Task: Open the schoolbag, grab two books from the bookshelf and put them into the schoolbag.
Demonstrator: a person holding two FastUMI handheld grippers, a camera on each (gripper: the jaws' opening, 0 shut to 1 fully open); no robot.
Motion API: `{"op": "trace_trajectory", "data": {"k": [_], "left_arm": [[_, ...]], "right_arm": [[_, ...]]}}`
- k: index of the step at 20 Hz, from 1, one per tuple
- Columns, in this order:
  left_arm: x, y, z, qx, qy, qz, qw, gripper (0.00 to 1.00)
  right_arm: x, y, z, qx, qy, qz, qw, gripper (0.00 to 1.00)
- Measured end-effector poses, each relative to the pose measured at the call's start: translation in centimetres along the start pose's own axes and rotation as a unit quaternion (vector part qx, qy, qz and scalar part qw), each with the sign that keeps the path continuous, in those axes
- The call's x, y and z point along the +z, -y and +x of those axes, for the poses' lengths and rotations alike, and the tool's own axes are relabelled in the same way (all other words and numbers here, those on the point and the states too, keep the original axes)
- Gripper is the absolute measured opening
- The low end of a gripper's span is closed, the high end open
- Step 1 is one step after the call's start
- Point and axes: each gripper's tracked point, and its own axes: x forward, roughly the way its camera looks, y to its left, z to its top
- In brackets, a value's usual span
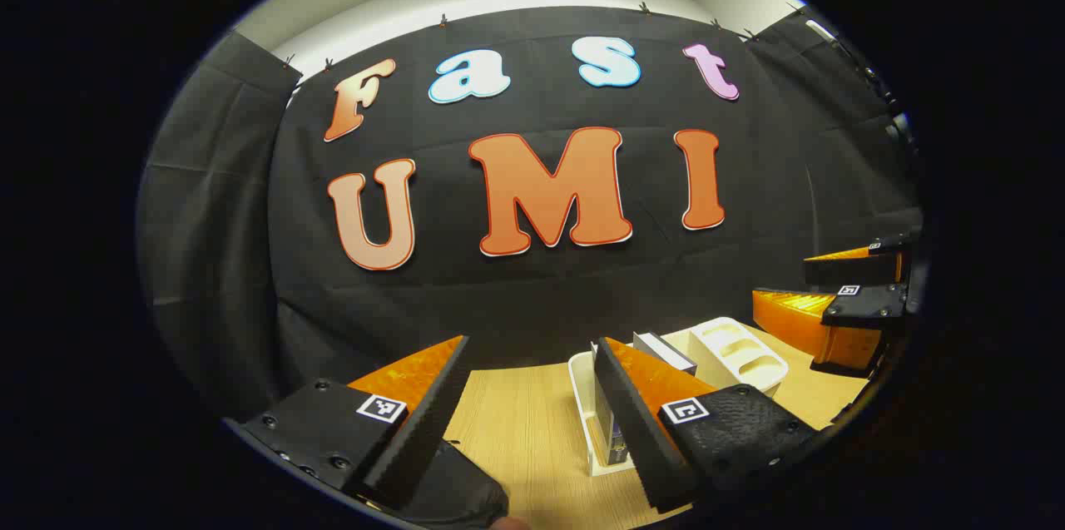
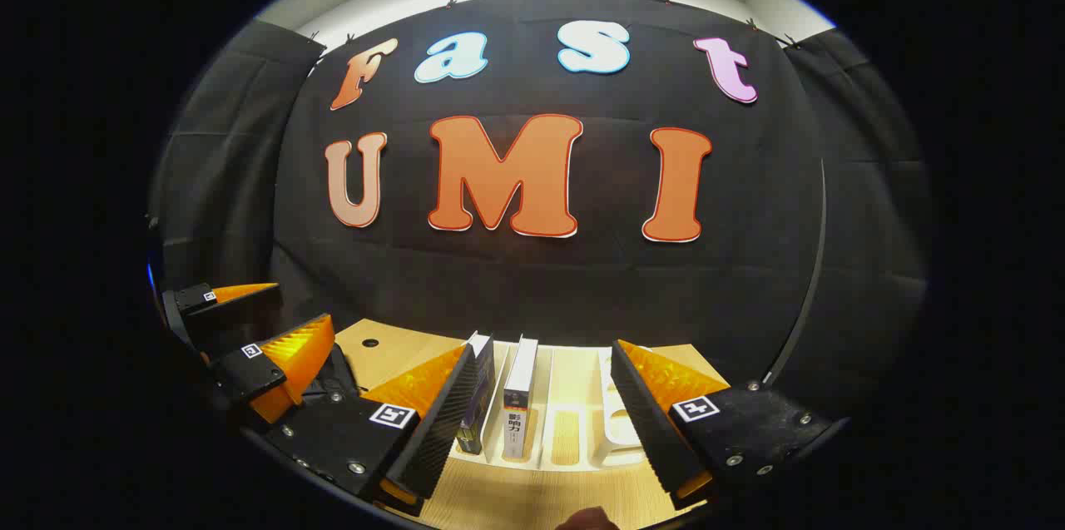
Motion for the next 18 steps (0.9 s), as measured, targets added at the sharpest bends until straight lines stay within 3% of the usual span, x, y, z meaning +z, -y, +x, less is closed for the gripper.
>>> {"op": "trace_trajectory", "data": {"k": [18], "left_arm": [[-0.15,0.1,0.01,0.0,0.002,0.008,1.0,0.96]], "right_arm": [[-0.12,-0.35,0.13,0.003,0.0,-0.001,1.0,0.96]]}}
